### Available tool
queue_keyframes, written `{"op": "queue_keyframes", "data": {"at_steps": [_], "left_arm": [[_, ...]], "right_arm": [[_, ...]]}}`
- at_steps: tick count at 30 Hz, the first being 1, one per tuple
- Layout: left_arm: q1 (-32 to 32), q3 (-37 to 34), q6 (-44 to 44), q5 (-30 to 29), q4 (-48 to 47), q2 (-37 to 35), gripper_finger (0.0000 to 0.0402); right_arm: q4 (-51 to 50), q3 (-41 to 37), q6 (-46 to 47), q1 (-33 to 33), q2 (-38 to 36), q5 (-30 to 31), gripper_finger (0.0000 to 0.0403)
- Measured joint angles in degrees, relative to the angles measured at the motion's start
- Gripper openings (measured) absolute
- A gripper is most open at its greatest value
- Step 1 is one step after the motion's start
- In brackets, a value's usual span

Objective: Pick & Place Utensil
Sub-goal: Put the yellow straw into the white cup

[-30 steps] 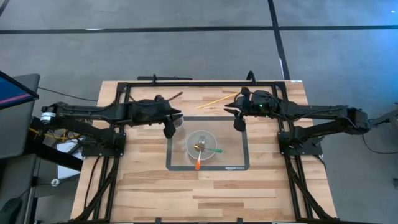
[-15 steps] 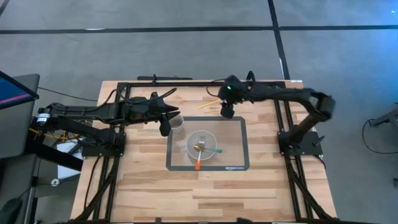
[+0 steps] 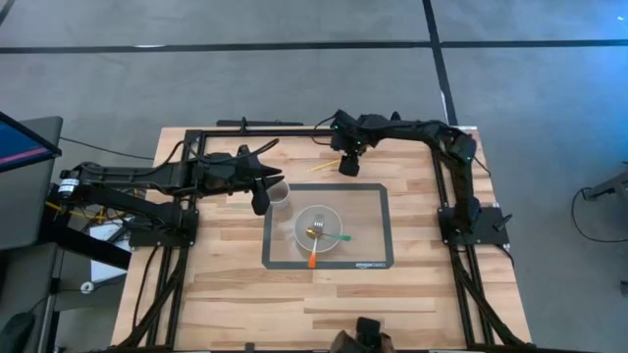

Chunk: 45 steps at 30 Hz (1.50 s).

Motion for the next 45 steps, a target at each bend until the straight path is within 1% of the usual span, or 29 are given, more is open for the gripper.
{"op": "queue_keyframes", "data": {"at_steps": [5,7,11,14,16,19,20,21,25,29,35,38,40,43,45], "left_arm": [[0.0,0.0,0.0,0.0,0.0,0.0,0.0085],[0.0,0.0,0.0,0.0,-0.1,0.0,0.0085],[0.0,0.0,0.0,0.0,-0.1,0.0,0.0085],[0.0,0.0,0.0,0.0,-0.1,0.0,0.0085],[0.0,0.0,0.0,0.0,-0.1,0.0,0.0085],[0.0,0.0,0.0,0.0,-0.1,0.0,0.0085],[0.0,0.0,0.0,0.0,-0.1,0.0,0.0085],[0.0,0.0,0.0,0.0,-0.1,0.0,0.0085],[0.0,0.0,0.0,0.0,-0.2,0.0,0.0085],[0.0,-0.8,0.0,0.0,-0.1,0.0,0.0085],[-0.2,-3.5,0.0,0.0,0.1,0.0,0.0085],[-1.0,-4.6,0.0,-0.5,0.3,0.0,0.0085],[-2.3,-4.8,0.0,-2.9,0.4,-0.1,0.0085],[-4.7,-4.9,1.3,-10.1,0.0,-1.5,0.0085],[-6.7,-4.9,2.4,-15.1,-1.5,-3.7,0.0085]], "right_arm": [[-0.1,4.6,-0.5,0.2,4.8,-0.1,0.0195],[-1.7,6.6,-0.6,0.1,6.5,-0.6,0.0192],[-5.7,9.5,-3.2,0.0,9.2,-3.8,0.0173],[-7.7,10.7,-4.2,0.0,10.2,-4.3,0.0135],[-8.5,11.1,-4.4,0.2,10.2,-4.3,0.0097],[-9.6,11.3,-4.4,0.4,9.0,-4.3,0.0029],[-10.4,11.1,-4.4,0.6,8.5,-4.2,0.0015],[-11.5,10.8,-4.3,0.9,7.7,-4.1,0.001],[-12.3,11.1,-1.1,2.2,2.9,-4.1,0.0018],[-13.7,11.0,2.6,4.3,-2.0,-4.1,0.0004],[-10.9,11.1,10.4,8.6,-12.1,-4.1,0.0002],[-6.3,11.1,12.7,11.1,-17.1,-3.9,0.0002],[-2.0,11.1,14.0,13.0,-20.4,-3.9,0.0001],[6.1,11.0,14.9,16.2,-23.1,-3.9,0.0001],[15.2,8.9,14.8,18.7,-24.2,-4.0,0.0001]]}}
